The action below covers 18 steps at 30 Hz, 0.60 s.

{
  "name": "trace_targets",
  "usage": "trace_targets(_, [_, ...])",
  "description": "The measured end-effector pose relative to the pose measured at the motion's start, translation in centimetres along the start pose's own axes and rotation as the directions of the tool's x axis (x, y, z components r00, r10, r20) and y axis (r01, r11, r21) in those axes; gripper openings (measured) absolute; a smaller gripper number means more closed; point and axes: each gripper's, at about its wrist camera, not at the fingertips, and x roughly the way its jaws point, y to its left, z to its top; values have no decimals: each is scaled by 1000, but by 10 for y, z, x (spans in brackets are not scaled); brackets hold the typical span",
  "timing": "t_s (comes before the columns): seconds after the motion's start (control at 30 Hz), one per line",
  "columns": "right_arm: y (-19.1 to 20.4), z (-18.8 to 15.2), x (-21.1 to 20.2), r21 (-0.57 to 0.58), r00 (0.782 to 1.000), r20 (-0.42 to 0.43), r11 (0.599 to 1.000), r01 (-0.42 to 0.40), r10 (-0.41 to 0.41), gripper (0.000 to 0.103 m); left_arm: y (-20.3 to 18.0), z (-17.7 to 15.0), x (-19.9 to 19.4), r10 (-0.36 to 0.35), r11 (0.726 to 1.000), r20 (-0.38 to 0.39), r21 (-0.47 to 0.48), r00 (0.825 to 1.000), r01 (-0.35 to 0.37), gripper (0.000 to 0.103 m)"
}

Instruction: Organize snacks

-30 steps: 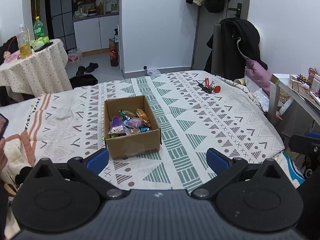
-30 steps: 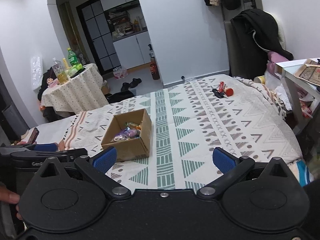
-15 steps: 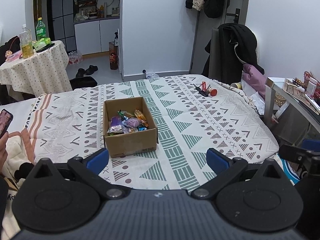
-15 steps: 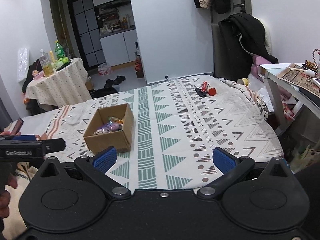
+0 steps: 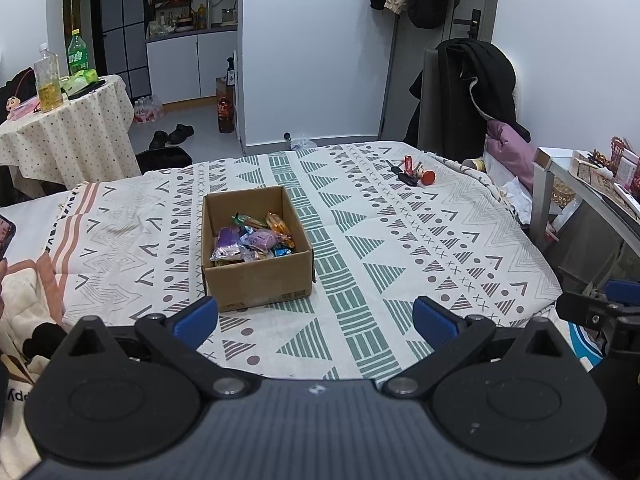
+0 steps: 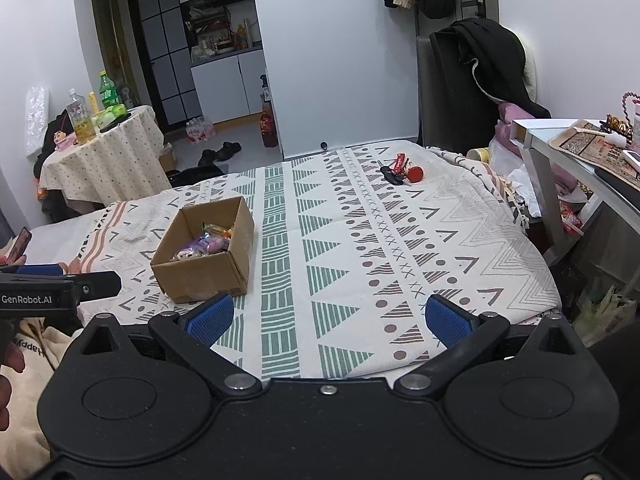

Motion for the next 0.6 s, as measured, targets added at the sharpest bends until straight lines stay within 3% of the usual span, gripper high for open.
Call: trace_targets(0.6, [-7, -1, 5, 3, 1000, -1, 1000, 9, -9, 103, 1, 0, 4, -10, 1000, -2, -3, 1000, 10, 103])
